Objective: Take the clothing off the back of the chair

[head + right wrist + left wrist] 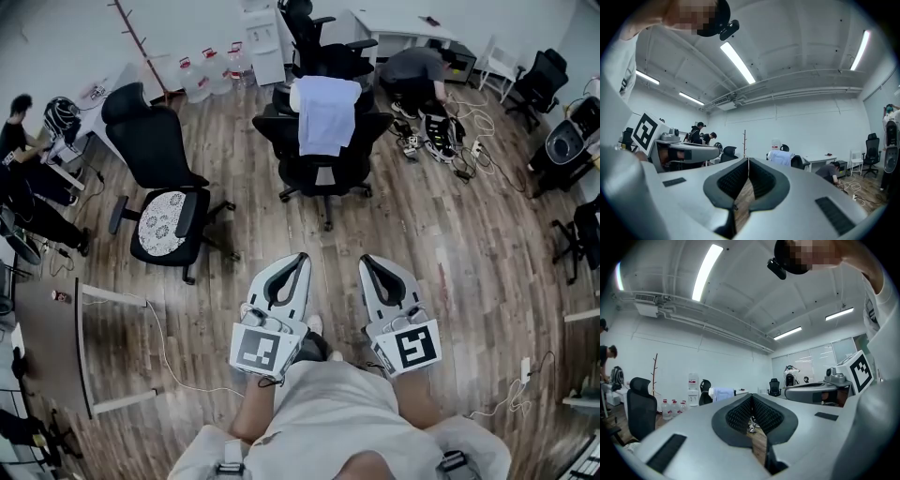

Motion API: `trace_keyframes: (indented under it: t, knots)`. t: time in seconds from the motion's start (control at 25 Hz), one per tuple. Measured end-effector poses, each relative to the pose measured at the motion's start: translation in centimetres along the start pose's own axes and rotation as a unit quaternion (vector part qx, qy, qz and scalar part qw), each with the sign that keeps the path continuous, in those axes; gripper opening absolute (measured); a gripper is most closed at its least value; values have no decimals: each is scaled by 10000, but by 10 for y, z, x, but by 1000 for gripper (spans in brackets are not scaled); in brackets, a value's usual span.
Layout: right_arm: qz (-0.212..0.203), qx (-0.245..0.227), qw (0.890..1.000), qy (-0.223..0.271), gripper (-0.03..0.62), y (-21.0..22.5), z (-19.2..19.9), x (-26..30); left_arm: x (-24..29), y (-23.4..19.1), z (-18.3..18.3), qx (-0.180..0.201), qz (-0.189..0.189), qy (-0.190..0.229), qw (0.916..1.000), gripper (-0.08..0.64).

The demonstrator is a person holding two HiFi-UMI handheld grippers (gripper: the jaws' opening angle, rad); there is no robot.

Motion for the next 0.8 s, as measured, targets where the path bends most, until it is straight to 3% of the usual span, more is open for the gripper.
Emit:
trace_keyframes:
  t: [0.8]
  knots:
    - [375, -85, 9992, -58, 20, 43, -5, 105, 92, -76, 0, -2, 431, -17, 9991, 15]
Point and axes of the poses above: the fingertips, and each gripper's own axes: x forward along the fingers, y to its right, z out of its underside, the point moved 6 cm from there along -x, backward along the fingers, and after that the axes turned 13 degrees about -z, right-handed, at the moved point
